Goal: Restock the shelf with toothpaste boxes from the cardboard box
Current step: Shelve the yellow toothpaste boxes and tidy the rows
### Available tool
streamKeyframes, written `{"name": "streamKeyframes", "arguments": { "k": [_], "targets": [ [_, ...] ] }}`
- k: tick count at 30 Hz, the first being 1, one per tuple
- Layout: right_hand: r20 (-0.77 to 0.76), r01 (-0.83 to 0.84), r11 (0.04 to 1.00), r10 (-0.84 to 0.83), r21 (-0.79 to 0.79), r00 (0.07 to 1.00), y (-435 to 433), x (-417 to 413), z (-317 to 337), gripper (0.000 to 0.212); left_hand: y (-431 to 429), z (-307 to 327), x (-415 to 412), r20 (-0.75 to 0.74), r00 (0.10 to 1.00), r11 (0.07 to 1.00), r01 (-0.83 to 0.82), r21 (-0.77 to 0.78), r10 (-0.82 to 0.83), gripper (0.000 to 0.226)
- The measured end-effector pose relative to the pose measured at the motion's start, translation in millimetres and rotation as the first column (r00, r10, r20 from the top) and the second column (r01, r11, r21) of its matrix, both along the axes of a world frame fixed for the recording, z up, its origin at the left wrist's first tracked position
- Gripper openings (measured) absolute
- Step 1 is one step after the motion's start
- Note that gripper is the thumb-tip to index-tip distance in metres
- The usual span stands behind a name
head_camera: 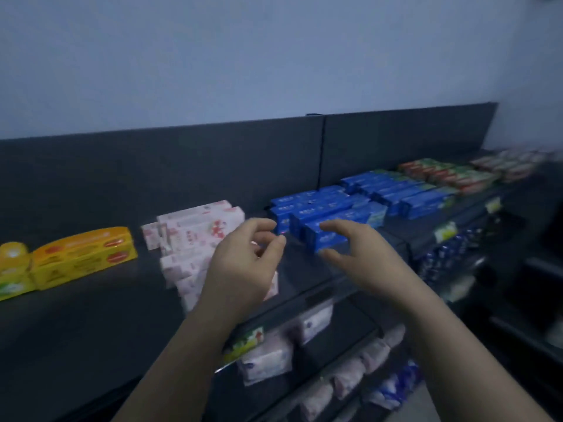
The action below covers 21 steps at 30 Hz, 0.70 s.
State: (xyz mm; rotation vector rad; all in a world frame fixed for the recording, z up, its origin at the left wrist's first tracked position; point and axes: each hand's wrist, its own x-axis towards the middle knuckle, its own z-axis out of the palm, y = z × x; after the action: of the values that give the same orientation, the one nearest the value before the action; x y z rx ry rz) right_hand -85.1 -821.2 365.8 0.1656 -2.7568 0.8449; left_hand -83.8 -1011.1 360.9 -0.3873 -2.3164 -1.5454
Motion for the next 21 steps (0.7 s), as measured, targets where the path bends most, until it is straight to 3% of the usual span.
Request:
{"name": "streamKeyframes", "arguments": {
  "k": [9,16,21],
  "targets": [
    [0.190,0.368,0.929,-0.354,-0.046,0.916,239.0,98.3,-54.9,0.047,255.6,-37.0,32.1,0.161,0.918,0.911,0.386,-0.144,-0.363,0.019],
    [0.341,0.635,0.770,-0.582,-0.060,0.738,385.2,187.8,-102.2,0.045,426.5,-90.9,63.0,0.327,0.788,0.796,0.588,-0.144,-0.522,0.015],
    [0.432,0.799,0.598,-0.704,-0.068,0.564,463.1,244.0,-132.0,0.038,524.0,-129.3,79.6,0.459,0.664,0.670,0.720,-0.181,-0.590,0.018]
  ]
}}
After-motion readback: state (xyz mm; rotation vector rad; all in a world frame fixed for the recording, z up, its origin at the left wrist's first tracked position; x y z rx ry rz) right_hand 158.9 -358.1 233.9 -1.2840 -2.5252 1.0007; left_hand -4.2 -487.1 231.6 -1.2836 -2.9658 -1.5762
